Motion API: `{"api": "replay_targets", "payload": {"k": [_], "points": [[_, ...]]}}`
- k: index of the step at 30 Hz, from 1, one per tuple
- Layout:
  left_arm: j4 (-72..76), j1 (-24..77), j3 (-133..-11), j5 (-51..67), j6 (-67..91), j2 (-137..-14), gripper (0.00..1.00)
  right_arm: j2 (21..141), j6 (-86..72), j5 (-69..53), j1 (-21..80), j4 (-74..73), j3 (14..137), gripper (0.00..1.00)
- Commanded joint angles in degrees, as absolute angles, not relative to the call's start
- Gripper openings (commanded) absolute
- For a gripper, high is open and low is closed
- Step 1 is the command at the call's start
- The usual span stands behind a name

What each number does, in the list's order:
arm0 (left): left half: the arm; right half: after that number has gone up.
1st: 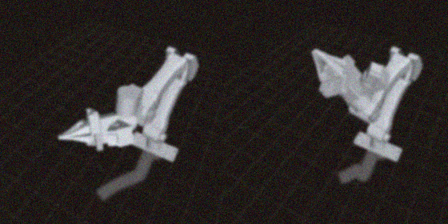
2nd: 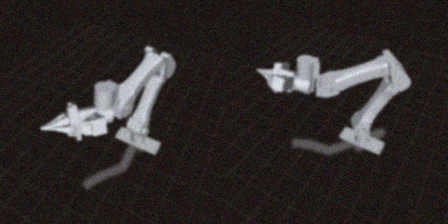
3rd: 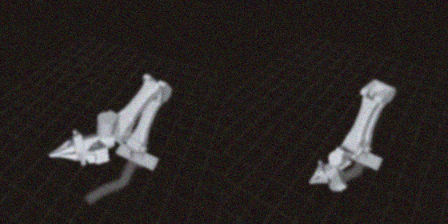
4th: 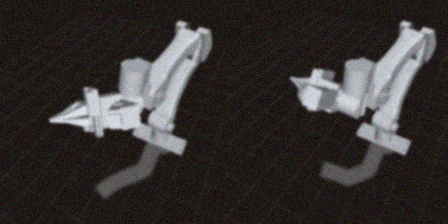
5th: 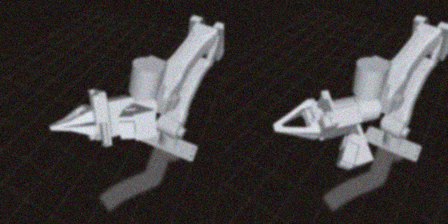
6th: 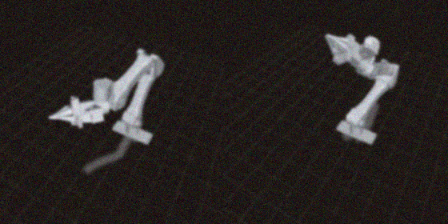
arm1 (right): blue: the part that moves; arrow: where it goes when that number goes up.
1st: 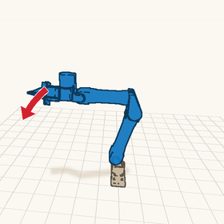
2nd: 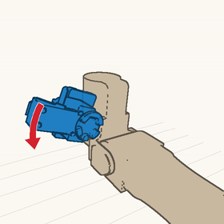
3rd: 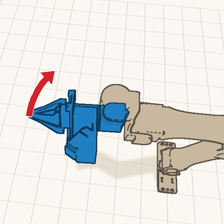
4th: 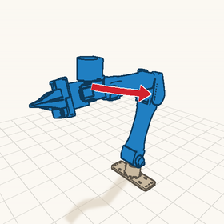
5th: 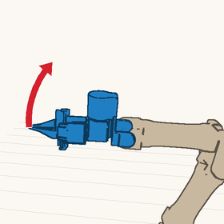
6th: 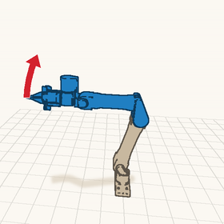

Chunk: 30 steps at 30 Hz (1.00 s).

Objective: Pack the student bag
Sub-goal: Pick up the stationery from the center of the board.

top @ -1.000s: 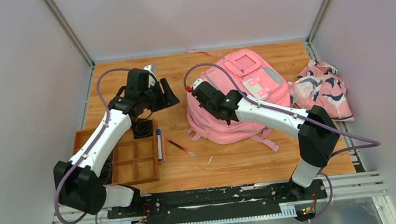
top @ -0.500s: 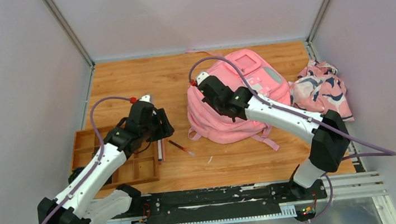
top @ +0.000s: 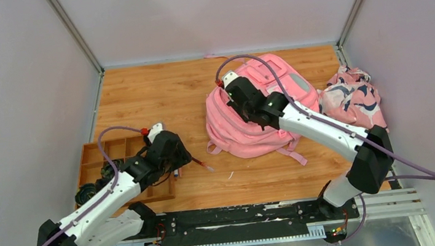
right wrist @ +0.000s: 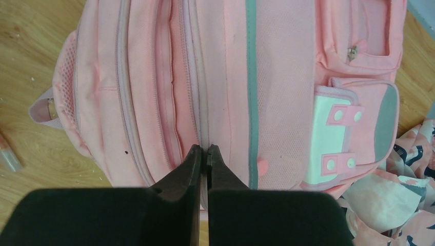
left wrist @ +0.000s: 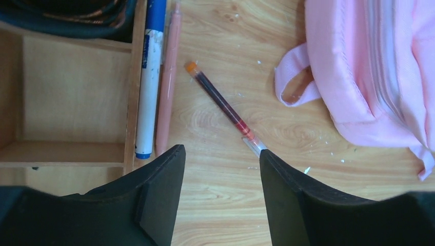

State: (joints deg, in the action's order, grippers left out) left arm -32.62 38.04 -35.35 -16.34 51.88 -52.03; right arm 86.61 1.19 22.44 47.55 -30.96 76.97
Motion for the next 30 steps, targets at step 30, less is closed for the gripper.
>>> {"api": "replay_targets", "payload": {"k": [30], "points": [[-32.88, 45.42, -48.75, -23.86, 76.78, -91.27, 0.37, 80.16, -3.21, 20.15, 46.76, -29.91, 73.54, 0.00]]}}
